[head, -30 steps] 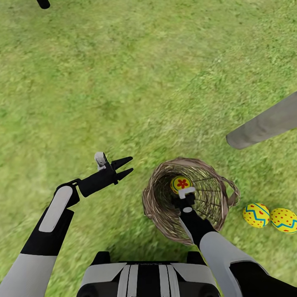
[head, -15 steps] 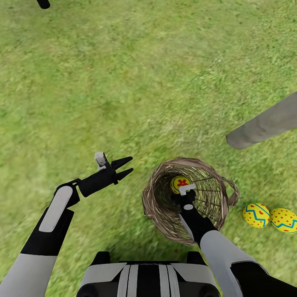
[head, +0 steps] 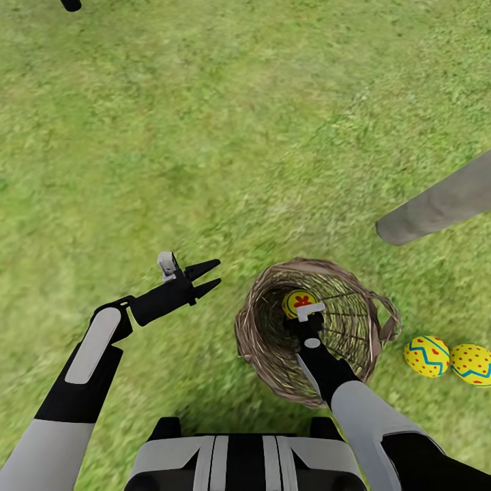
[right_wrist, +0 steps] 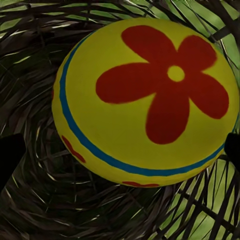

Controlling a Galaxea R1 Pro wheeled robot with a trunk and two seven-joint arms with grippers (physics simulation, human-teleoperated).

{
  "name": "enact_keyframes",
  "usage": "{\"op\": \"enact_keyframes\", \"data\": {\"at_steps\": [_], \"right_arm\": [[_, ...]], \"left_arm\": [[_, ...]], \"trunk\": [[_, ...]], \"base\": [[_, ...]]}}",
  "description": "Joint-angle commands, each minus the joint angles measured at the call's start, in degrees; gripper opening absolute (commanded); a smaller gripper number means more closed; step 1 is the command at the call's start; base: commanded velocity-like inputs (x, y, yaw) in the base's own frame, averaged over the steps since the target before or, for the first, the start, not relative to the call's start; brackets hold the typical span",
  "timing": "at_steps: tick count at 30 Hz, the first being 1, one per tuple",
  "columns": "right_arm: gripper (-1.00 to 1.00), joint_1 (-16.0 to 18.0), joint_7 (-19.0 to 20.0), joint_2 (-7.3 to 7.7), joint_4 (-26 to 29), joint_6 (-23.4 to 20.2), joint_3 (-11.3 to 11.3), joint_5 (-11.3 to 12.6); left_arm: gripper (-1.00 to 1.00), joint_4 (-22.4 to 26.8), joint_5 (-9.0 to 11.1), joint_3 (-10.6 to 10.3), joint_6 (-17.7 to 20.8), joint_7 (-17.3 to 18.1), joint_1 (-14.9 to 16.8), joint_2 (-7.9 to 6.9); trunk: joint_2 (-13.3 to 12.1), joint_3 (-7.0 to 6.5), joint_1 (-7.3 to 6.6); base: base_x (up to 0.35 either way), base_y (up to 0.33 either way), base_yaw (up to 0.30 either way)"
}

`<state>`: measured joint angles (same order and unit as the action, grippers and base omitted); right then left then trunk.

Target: Take the three Easter eggs out of the wicker basket on the lawn in the garden, then place them on the lawn next to a single tree (choose any tree) so that all three eggs are next to the same tree and none are left in the basket.

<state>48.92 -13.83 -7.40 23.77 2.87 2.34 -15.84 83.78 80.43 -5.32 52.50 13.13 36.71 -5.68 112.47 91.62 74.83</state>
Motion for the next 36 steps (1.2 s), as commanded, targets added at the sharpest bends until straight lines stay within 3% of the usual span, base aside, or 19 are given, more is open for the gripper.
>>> {"op": "enact_keyframes", "data": {"at_steps": [1,10,17,23,29,36], "right_arm": [[1.00,0.0,-0.4,0.01,-0.1,0.0,0.2,-0.2],[1.00,-0.1,-0.7,-0.11,-0.2,0.0,0.1,-0.1],[1.00,-0.1,-4.5,-0.38,-0.8,0.0,0.1,0.0],[1.00,-0.1,-4.8,-0.15,-0.8,0.0,0.1,0.0],[1.00,-0.1,-4.7,-0.08,-0.8,0.0,-0.3,0.0],[1.00,-0.1,-4.4,-0.18,-0.7,0.5,-0.2,-0.1]], "left_arm": [[1.00,0.0,-0.3,0.0,0.1,0.4,0.0,-0.03],[1.00,0.0,-0.3,0.0,0.1,0.4,0.0,-0.03],[1.00,0.0,-0.3,0.0,0.1,0.4,0.0,-0.03],[1.00,0.0,-0.3,0.0,0.1,0.4,0.0,-0.03],[1.00,0.0,-0.3,0.0,0.1,0.4,0.0,-0.03],[1.00,0.0,-0.3,-0.1,0.1,0.4,0.0,-0.03]], "trunk": [[0.0,0.02,0.00],[0.4,0.20,0.22],[2.0,0.92,1.10],[2.0,0.92,1.10],[4.4,1.99,2.41],[4.4,1.99,2.41]], "base": [[0.000,0.000,0.000],[0.000,0.000,0.000],[0.000,0.000,0.000],[0.000,0.000,0.000],[0.000,0.000,0.000],[0.000,0.000,0.000]]}}
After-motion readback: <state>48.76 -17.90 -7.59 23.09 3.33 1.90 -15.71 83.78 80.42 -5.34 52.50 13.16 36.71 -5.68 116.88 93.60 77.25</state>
